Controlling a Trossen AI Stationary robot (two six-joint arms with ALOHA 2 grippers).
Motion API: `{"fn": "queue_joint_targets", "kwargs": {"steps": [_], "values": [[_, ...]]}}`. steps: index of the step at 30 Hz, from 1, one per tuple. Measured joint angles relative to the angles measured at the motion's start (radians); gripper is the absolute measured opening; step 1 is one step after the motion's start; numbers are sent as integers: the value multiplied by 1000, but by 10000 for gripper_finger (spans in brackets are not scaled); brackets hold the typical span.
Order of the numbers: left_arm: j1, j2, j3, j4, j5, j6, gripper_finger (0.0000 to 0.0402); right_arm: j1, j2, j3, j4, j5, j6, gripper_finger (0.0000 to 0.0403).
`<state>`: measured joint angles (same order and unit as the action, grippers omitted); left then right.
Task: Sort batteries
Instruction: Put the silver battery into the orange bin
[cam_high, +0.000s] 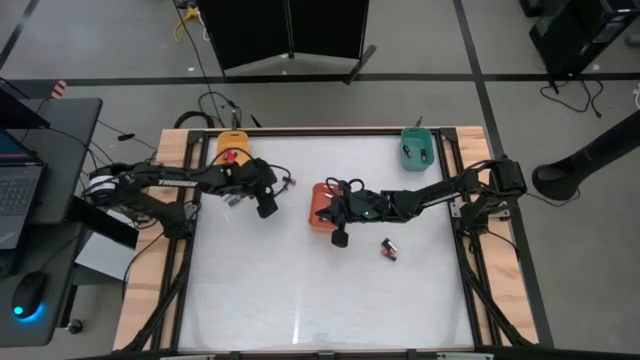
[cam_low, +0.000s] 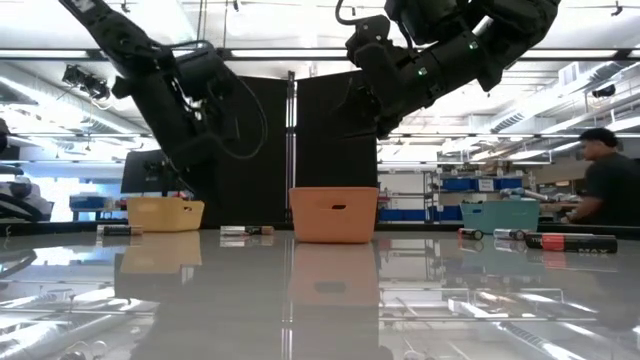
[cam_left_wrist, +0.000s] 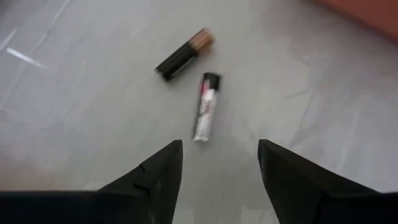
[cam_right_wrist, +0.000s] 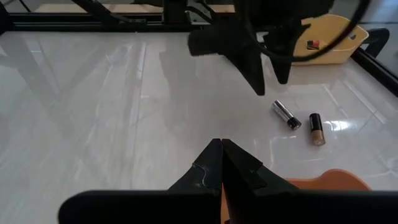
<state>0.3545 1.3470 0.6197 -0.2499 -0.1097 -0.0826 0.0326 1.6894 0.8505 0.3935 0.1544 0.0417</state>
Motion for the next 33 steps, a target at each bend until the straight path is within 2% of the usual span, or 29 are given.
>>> {"fn": "queue_joint_targets", "kwargs": {"steps": [5,22,26,33], "values": [[47,65,0,47,28,13,219,-2,0,0,0,0,-1,13],[60,181,2,128,65,78,212,-5,0,0,1,0,-12,13],[59,182,2,130,71,80,181,-5,0,0,1,0,-12,13],[53,183,2,132,119,131,95,-5,0,0,1,0,-12,13]]}}
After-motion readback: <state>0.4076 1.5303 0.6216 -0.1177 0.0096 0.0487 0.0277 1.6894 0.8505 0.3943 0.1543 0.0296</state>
